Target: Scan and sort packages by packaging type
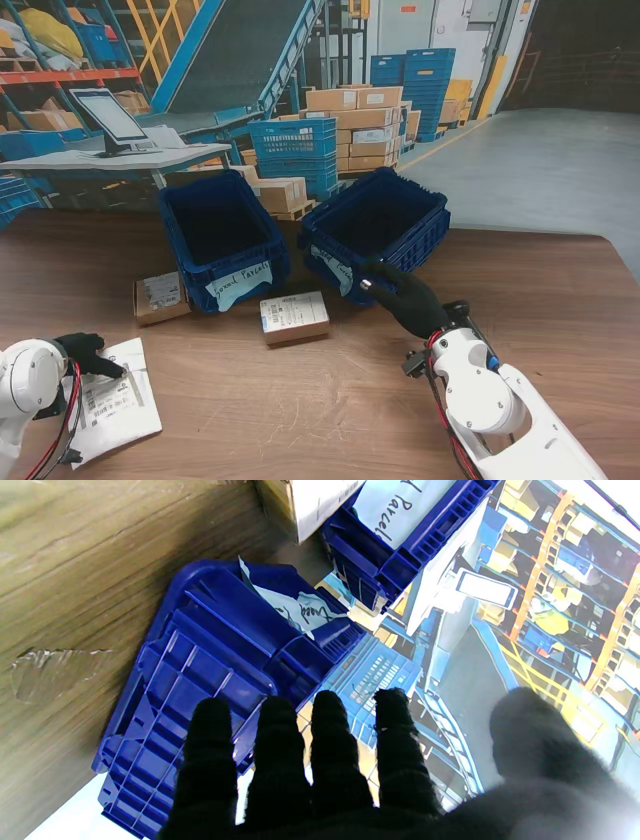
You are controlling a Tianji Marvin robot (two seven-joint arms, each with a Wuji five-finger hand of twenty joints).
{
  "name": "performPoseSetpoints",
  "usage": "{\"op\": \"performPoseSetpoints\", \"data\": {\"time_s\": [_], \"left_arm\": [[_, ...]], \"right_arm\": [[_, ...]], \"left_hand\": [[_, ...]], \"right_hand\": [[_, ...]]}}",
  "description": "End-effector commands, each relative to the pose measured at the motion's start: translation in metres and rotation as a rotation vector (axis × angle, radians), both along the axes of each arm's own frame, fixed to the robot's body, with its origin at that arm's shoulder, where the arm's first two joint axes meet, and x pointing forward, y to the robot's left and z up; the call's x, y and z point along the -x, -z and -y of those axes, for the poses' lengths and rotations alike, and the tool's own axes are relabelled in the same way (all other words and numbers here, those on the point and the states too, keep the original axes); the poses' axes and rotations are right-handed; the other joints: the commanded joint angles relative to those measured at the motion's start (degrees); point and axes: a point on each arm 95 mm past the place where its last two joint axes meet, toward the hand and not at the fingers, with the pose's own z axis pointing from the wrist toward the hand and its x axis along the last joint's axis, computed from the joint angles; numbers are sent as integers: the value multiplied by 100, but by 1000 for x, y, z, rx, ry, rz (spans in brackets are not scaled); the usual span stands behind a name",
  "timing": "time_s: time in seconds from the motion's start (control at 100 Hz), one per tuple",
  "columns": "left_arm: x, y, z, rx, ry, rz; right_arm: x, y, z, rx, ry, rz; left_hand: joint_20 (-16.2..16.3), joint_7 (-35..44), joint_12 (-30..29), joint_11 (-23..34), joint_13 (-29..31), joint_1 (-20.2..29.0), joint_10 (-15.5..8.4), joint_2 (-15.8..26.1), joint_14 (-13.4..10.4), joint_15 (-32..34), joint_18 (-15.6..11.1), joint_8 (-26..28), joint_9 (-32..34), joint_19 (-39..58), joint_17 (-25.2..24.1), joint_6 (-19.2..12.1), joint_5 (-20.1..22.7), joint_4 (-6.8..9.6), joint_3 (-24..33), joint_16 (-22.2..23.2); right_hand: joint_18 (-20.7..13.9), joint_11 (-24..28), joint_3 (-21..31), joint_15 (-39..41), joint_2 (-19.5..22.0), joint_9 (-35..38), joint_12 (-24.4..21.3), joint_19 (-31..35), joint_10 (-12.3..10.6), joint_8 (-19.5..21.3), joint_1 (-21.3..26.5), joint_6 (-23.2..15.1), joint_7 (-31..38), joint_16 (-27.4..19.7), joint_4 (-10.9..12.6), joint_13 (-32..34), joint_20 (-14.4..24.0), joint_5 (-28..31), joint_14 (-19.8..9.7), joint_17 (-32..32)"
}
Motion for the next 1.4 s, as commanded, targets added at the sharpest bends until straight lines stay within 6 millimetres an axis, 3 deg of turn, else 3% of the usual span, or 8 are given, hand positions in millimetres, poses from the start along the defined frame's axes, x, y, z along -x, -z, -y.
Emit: {"op": "performPoseSetpoints", "data": {"time_s": [0.0, 0.26, 0.37, 0.81, 0.87, 0.97, 1.16, 1.39], "left_arm": [[4, 9, 3, 2, 18, -56], [1, 30, 2, -15, 52, -127], [1, 38, 2, -19, 53, -115], [4, 57, 1, -35, 22, -46], [4, 58, 1, -27, 17, -47], [4, 60, 2, -16, 11, -43], [1, 58, 3, -15, -9, -1], [-5, 40, 5, -15, -70, 77]], "right_arm": [[3, 0, -4, -5, -9, -9], [4, -1, -2, -8, 0, -13], [5, -1, -2, -9, 2, -15], [4, -1, 0, -7, 3, -21], [4, -1, 0, -6, 4, -21], [4, -1, 0, -7, 7, -21], [4, -1, 0, -5, 5, -23], [3, 0, -1, -4, 1, -24]], "left_hand": [[-50, -154, -96, -203, -376, -189, 182, 130, 131, -172, 159, -110, -339, -201, -137, 300, -328, -98, -207, -107], [-16, -60, -36, -74, -178, 105, 333, -187, 203, -40, 205, -110, -53, -229, -61, 474, -175, -52, -226, -106], [107, 193, 388, 108, 335, -99, 207, -780, 210, 258, 280, 179, 573, -13, 108, 300, 319, -78, 1073, 192], [396, 3825, 2505, 2925, 2244, 970, -596, -1623, -248, 2072, 368, 3682, 2209, 1355, 731, -880, 995, -33, 2376, 2632], [439, 4439, 3705, 2784, 2506, 1413, -657, -1780, -287, 2308, 384, 3656, 2666, 1617, 836, -1026, 1039, -32, 2170, 2853], [476, 5182, 4466, 2232, 2831, 1977, -776, -1916, -342, 2595, 388, 3472, 3422, 1894, 985, -1232, 1180, 44, 1980, 3040], [586, 5672, 4637, 2456, 3162, 2146, -817, -2016, -356, 2966, 417, 3362, 3776, 2222, 1146, -1404, 1416, 165, 2159, 3262], [991, 5610, 4602, 2595, 3405, 2180, -757, -1978, -315, 3420, 519, 3140, 3922, 2829, 1245, -1385, 1532, 39, 2023, 3658]], "right_hand": [[-6, 26, 53, -39, -119, 31, 46, -25, 34, 23, 24, -88, -47, 137, 8, -74, 78, 105, 4, -38], [-3, 14, 58, -42, -125, 29, 46, -35, 37, 25, 39, -90, -50, 137, 8, -79, 83, 99, 5, -47], [-2, 13, 55, -45, -120, 32, 48, -38, 34, 26, 38, -93, -48, 137, 6, -83, 85, 106, 5, -49], [-3, 10, 52, -40, -122, 27, 50, -41, 43, 29, 40, -93, -49, 140, 7, -70, 96, 103, 1, -39], [-4, 11, 52, -43, -126, 29, 51, -43, 46, 30, 43, -86, -47, 139, 7, -79, 96, 109, 9, -44], [-6, 12, 53, -42, -124, 28, 52, -43, 44, 29, 46, -92, -49, 140, 8, -78, 98, 105, 5, -43], [-3, 14, 51, -40, -119, 34, 53, -44, 54, 29, 45, -95, -49, 141, 8, -73, 102, 106, 7, -44], [-4, 14, 51, -39, -114, 18, 52, -44, 57, 29, 52, -79, -48, 140, 10, -73, 104, 108, 9, -39]]}}
